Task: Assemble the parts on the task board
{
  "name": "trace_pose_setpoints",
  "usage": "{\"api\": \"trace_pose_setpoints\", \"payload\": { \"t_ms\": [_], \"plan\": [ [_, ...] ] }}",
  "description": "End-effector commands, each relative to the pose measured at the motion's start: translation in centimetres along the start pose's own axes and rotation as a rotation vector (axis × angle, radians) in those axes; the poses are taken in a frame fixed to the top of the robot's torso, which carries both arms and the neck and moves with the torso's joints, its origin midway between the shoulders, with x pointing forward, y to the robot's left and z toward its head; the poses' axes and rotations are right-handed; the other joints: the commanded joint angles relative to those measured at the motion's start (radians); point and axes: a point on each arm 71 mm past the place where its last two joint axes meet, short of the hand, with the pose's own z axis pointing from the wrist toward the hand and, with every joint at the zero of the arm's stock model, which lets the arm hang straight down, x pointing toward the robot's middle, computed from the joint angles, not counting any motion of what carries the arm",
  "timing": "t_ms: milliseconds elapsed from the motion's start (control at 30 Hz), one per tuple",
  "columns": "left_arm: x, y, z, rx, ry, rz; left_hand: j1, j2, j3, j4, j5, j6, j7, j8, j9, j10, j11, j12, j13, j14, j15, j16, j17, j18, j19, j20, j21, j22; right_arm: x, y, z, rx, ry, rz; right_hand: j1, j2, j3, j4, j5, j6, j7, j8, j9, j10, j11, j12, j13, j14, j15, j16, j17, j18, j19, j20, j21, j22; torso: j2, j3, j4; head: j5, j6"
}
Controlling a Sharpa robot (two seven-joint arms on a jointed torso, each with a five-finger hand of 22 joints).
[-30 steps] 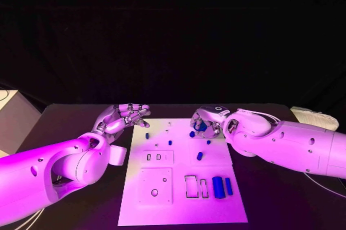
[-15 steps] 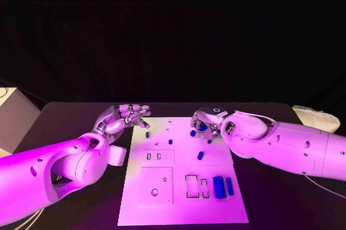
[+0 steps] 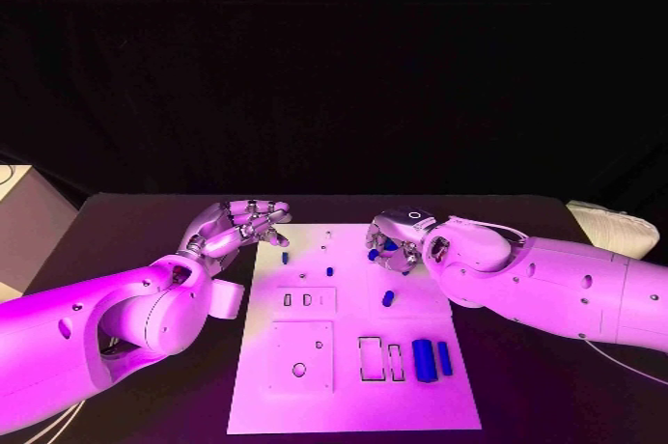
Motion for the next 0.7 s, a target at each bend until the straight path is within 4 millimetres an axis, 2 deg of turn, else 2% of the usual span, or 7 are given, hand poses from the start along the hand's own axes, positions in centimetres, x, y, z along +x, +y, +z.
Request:
{"api": "trace_pose_setpoints", "payload": {
  "t_ms": [33, 300, 600, 667, 700],
  "plan": [
    [0.21, -0.16, 0.05, 0.007, 0.019, -0.009, -0.01, -0.001, 0.006, 0.002, 0.003, -0.003, 0.002, 0.002, 0.001, -0.003, 0.002, -0.001, 0.001, -0.008, 0.001, 0.006, 0.001, 0.009, -0.009, 0.001, 0.007, 0.002, 0.24, 0.11, 0.11, -0.002, 0.022, -0.017, 0.008, 0.005, 0.003, 0.004, 0.005, 0.008, 0.002, 0.007, 0.002, -0.003, -0.002, -0.002, 0.001, 0.034, 0.005, 0.006, 0.002, -0.017, 0.009, -0.001, 0.009, 0.006, 0.003, 0.0003, 0.0004, 0.0, 0.0],
    [0.21, -0.16, 0.06, 0.006, 0.019, -0.009, -0.01, -0.001, 0.006, 0.002, 0.003, -0.003, 0.002, 0.002, 0.001, -0.003, 0.002, -0.001, 0.001, -0.008, 0.001, 0.006, 0.001, 0.009, -0.009, 0.001, 0.007, 0.002, 0.26, 0.41, 0.29, -0.006, 0.024, -0.017, 0.012, 0.013, 0.011, 0.008, 0.008, 0.021, 0.003, 0.015, 0.01, -0.001, -0.002, -0.002, 0.002, 0.033, 0.005, 0.015, 0.006, -0.02, 0.014, -0.001, 0.026, 0.027, 0.005, 0.0009, -0.0009, 0.001, 0.0],
    [0.22, -0.16, 0.08, 0.004, 0.02, -0.009, -0.009, 0.001, 0.008, 0.001, 0.003, -0.003, 0.001, 0.003, 0.001, -0.003, 0.002, -0.001, 0.001, -0.009, 0.001, 0.008, 0.001, 0.009, -0.01, 0.001, 0.01, 0.005, 0.25, 0.44, 0.37, 0.002, 0.022, -0.017, 0.018, 0.033, 0.024, 0.015, 0.01, 0.052, -0.002, 0.037, 0.028, 0.015, -0.007, 0.0, 0.007, 0.031, 0.002, 0.028, 0.011, -0.026, 0.024, -0.002, 0.061, 0.074, 0.008, 0.0004, -0.0003, 0.0, 0.0],
    [0.22, -0.16, 0.08, 0.004, 0.02, -0.01, -0.009, 0.001, 0.008, 0.001, 0.003, -0.003, 0.001, 0.003, 0.001, -0.003, 0.002, -0.001, 0.001, -0.009, 0.001, 0.008, 0.001, 0.009, -0.01, 0.001, 0.01, 0.005, 0.21, 0.46, 0.38, 0.003, 0.017, -0.016, 0.031, 0.048, 0.034, 0.011, 0.0, 0.066, -0.009, 0.048, 0.038, 0.028, -0.012, 0.002, 0.011, 0.031, -0.003, 0.035, 0.015, -0.028, 0.027, -0.005, 0.075, 0.092, 0.008, 0.0005, -0.0006, 0.0, 0.0],
    [0.22, -0.16, 0.08, 0.003, 0.02, -0.01, -0.009, 0.001, 0.008, 0.001, 0.003, -0.003, 0.001, 0.003, 0.001, -0.003, 0.002, -0.001, 0.001, -0.009, 0.001, 0.008, 0.001, 0.009, -0.01, 0.001, 0.01, 0.005, 0.18, 0.48, 0.39, 0.003, 0.013, -0.016, 0.037, 0.056, 0.042, 0.009, -0.021, 0.069, -0.011, 0.052, 0.044, 0.033, -0.014, 0.001, 0.013, 0.03, -0.005, 0.037, 0.014, -0.029, 0.027, -0.007, 0.078, 0.098, 0.009, 0.0004, -0.0006, -0.001, 0.0]
  ]
}}
